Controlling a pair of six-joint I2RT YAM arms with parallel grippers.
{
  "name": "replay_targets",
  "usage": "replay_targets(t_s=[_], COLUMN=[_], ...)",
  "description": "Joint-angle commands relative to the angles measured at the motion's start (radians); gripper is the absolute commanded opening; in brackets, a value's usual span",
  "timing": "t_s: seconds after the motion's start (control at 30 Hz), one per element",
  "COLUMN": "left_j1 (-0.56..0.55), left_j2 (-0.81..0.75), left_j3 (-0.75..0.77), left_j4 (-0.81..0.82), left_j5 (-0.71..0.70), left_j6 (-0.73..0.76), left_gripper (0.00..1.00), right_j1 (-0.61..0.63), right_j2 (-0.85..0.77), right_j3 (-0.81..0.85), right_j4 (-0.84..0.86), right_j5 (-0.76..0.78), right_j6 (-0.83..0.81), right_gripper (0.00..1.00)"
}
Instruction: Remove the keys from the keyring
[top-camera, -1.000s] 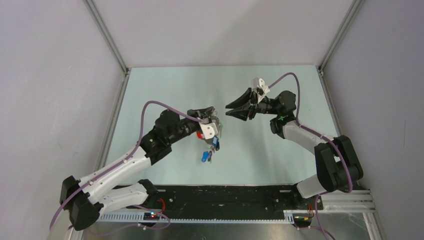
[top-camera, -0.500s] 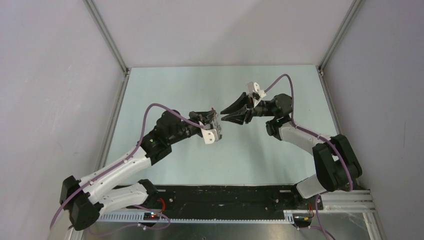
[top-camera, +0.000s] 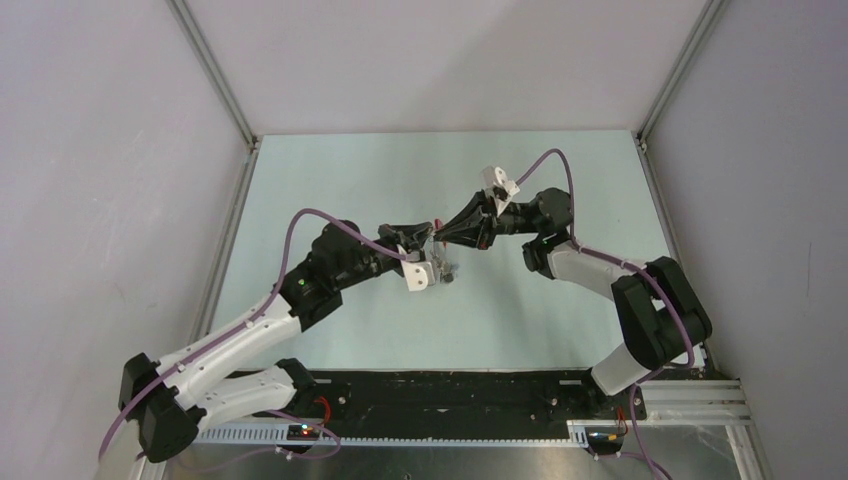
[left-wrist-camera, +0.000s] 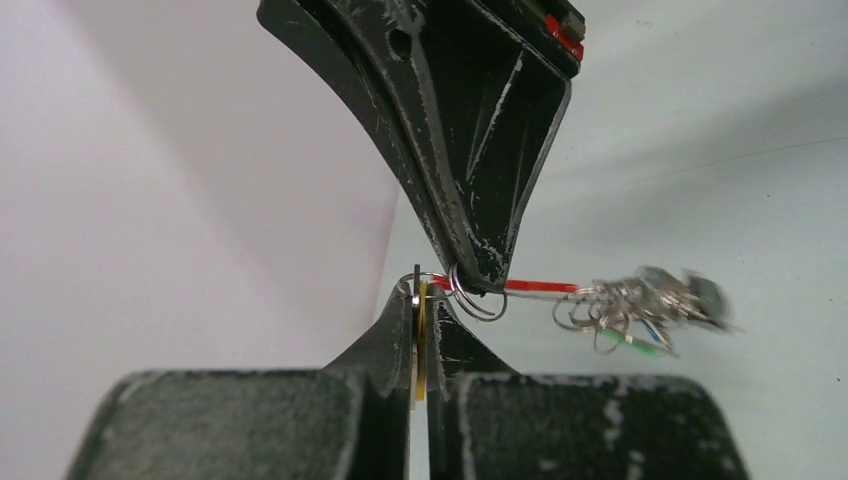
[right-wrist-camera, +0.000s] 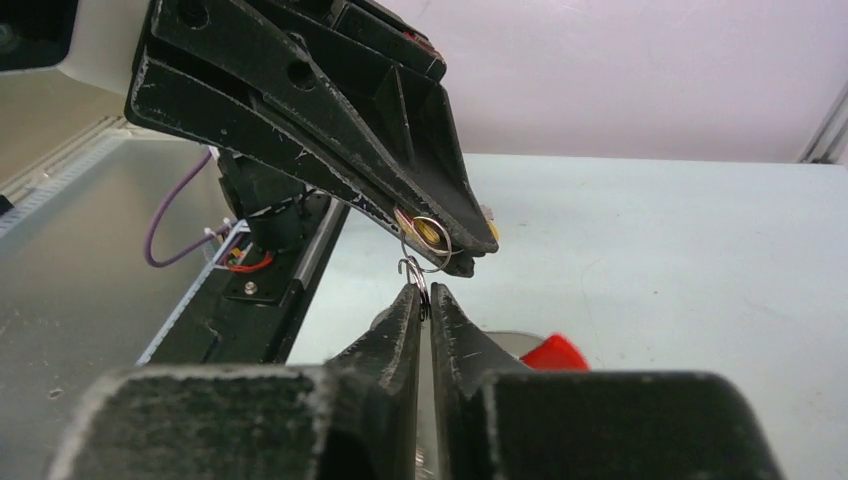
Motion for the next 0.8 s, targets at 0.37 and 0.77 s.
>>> replay_targets(t_s=[0.37, 0.77], left_j1=[-0.002, -0.005], left_j2=[-0.038, -0.01], left_j3=[-0.008, -0.008], left_j4=[0.057, 0.053], left_j5=[0.01, 0.032], left_j6=[0.047, 0.044], left_gripper=[0.0, 0.0], right_j1=[-0.072, -0.045], right_j2=[0.028, 0.0], right_j3=[0.039, 0.036], right_j4=[0.339, 0.341], right_j5=[0.014, 0.074], right_j6=[0.298, 0.307], right_gripper=[0.0, 0.0])
